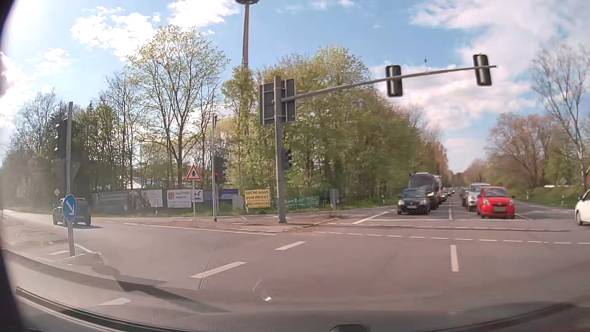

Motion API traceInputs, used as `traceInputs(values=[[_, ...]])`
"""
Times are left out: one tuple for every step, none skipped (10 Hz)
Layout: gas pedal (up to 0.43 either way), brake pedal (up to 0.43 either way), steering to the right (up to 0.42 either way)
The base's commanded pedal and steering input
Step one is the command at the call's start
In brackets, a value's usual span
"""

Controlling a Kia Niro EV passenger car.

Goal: Follow the waypoints while adhering to traffic rules and regulations

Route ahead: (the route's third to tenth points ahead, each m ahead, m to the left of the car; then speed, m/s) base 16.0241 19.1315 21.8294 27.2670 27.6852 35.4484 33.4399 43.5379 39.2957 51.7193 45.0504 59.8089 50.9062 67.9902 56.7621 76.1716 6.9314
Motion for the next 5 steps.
traceInputs(values=[[0.087, 0.000, -0.248], [0.087, 0.000, -0.252], [0.087, 0.000, -0.255], [0.087, 0.000, -0.257], [0.087, 0.000, -0.260]])
